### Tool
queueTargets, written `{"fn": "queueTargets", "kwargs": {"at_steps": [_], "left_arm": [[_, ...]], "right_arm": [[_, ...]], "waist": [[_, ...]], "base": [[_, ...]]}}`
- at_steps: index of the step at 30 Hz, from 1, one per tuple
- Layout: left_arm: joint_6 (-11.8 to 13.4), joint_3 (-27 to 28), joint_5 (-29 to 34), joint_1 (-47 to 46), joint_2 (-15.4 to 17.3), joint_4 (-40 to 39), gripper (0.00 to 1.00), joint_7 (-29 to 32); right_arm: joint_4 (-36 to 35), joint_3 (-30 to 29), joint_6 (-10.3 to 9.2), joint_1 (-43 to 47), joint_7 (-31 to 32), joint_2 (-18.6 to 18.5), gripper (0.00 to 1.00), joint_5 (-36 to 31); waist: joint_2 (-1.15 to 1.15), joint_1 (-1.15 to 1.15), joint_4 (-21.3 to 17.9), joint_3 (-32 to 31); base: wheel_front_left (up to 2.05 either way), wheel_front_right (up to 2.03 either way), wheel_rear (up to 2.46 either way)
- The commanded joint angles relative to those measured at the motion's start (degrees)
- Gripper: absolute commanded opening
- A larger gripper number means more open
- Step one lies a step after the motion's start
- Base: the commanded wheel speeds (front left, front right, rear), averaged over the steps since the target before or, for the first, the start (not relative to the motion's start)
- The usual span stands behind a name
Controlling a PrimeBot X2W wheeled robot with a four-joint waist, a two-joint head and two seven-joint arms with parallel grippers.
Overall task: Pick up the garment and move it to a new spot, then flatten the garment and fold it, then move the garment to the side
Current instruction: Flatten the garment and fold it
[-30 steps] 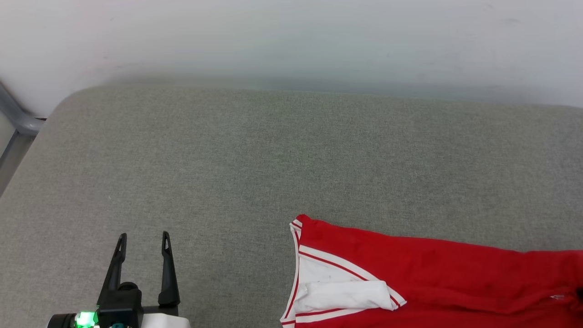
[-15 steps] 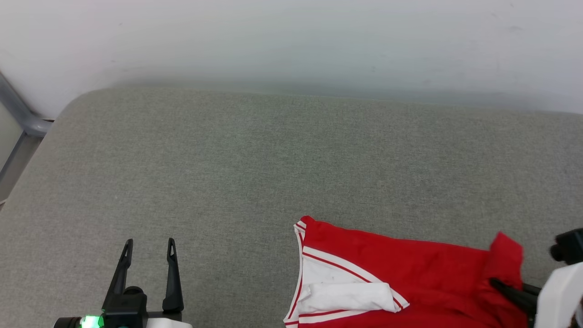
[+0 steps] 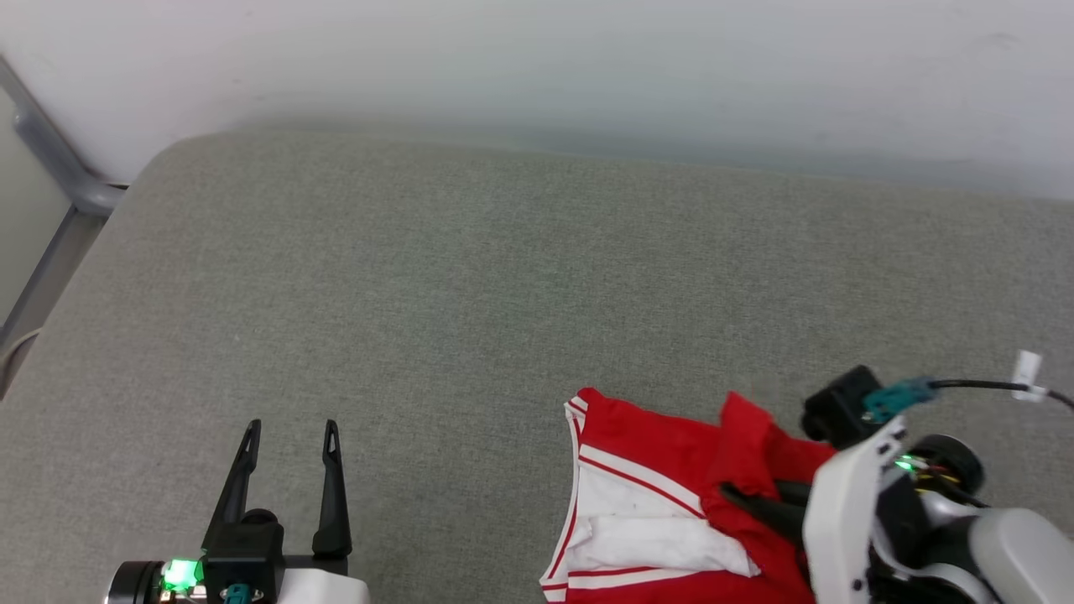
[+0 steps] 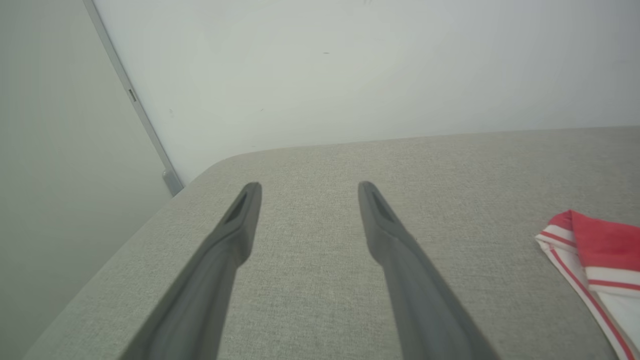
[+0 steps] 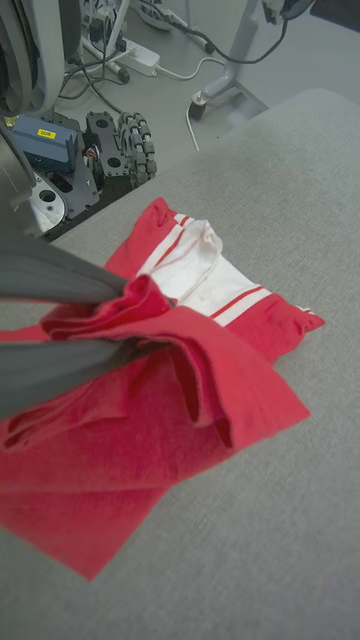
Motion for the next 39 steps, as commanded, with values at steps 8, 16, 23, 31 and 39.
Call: {"fn": "queueTargets", "kwargs": {"at_steps": [8,16,23,31,39], "left_arm": [[-0.1,-0.1,-0.2,-1.5,-0.5,0.3,1.00,-0.4],[-0.4,-0.7,-0.1,-3.0,-0.9,0.5,1.00,-0.4],[-0.3,-1.1,-0.1,-3.9,-1.4,0.8,1.00,-0.3],[0.0,-1.2,0.1,-3.7,-1.4,1.3,1.00,-0.3],[0.2,-0.9,0.3,-1.8,-0.3,1.4,1.00,-0.3]], "right_arm": [[6.6,12.2,-0.05,-11.8,-4.0,4.1,0.00,-2.7],[15.7,20.6,-0.05,-19.3,-5.9,7.2,0.00,-5.8],[26.5,28.1,-0.05,-22.9,-6.1,9.4,0.00,-5.3],[32.9,32.2,-0.06,-23.9,-10.6,10.4,0.33,-2.3],[25.3,27.5,-0.05,-21.9,-20.9,5.7,1.00,-1.3]], "waist": [[0.00,0.00,1.6,1.7],[0.00,0.00,2.6,3.4],[0.00,0.00,3.1,4.8],[0.00,0.00,2.7,4.4],[0.00,0.00,0.5,1.4]], "base": [[0.00,0.00,0.00],[0.00,0.00,0.00],[0.00,0.00,0.00],[0.00,0.00,0.00],[0.00,0.00,0.00]]}}
